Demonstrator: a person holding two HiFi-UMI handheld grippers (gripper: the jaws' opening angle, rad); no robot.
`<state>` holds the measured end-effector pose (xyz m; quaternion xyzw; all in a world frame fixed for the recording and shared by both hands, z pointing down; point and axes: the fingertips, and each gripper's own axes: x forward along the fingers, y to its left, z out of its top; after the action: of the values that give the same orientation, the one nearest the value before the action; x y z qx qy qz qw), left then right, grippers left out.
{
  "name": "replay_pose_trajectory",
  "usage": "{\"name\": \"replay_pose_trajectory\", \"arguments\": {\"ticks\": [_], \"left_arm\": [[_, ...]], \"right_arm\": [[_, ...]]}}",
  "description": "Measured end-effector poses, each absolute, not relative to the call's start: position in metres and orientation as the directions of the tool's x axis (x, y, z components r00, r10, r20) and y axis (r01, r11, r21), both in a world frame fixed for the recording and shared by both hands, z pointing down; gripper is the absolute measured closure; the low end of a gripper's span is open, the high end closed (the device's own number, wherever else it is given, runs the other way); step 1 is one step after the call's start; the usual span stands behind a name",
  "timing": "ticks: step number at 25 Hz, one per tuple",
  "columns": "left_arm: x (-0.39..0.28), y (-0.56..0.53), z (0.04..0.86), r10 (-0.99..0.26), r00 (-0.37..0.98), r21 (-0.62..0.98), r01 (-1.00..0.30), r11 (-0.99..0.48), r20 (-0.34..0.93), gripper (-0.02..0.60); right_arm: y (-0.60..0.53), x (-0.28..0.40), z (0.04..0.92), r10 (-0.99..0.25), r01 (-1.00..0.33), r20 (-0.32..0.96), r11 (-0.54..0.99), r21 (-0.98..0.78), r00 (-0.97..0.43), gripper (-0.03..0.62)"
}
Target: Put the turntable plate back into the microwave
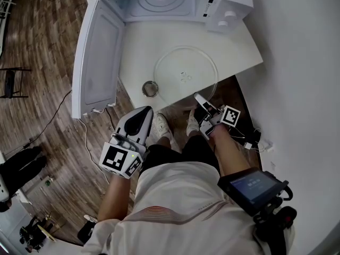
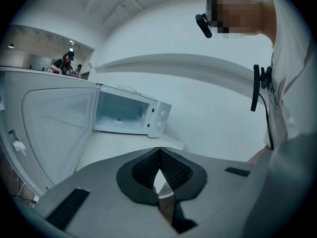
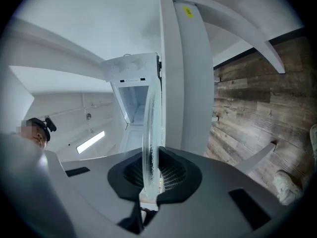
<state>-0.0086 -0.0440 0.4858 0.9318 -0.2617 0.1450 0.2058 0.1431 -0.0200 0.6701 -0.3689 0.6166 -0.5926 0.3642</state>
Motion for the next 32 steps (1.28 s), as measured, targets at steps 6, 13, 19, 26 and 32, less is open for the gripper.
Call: {"name": "replay_pose_trajectory", "arguments": {"ticks": [6,13,19,26,32], "left_arm": [[-0.013,-0.041,0.487,-0.428,0.821,0.31,-0.548,-0.777,0.379,0.572],[-0.017,-0.042,0.484,-0.433,0.826,0.314,-0.545,-0.777,0.362,0.571],[-0.03,-0.046,0.47,-0.442,0.838,0.299,-0.532,-0.792,0.321,0.572],[-0.051,-0.062,0.446,-0.427,0.872,0.287,-0.483,-0.827,0.238,0.571],[-0.045,-0.084,0.44,-0.43,0.875,0.262,-0.478,-0.838,0.222,0.571]], "right_arm": [[-0.02,0.143,0.663,-0.898,-0.071,-0.006,0.042,-0.997,-0.44,0.566],[-0.023,0.143,0.646,-0.904,-0.079,-0.023,0.063,-0.995,-0.428,0.566],[-0.043,0.135,0.61,-0.921,-0.056,-0.077,0.107,-0.993,-0.382,0.566],[-0.076,0.121,0.58,-0.945,-0.046,-0.112,0.132,-0.99,-0.308,0.566],[-0.116,0.126,0.563,-0.955,-0.024,-0.125,0.136,-0.99,-0.268,0.566]]}}
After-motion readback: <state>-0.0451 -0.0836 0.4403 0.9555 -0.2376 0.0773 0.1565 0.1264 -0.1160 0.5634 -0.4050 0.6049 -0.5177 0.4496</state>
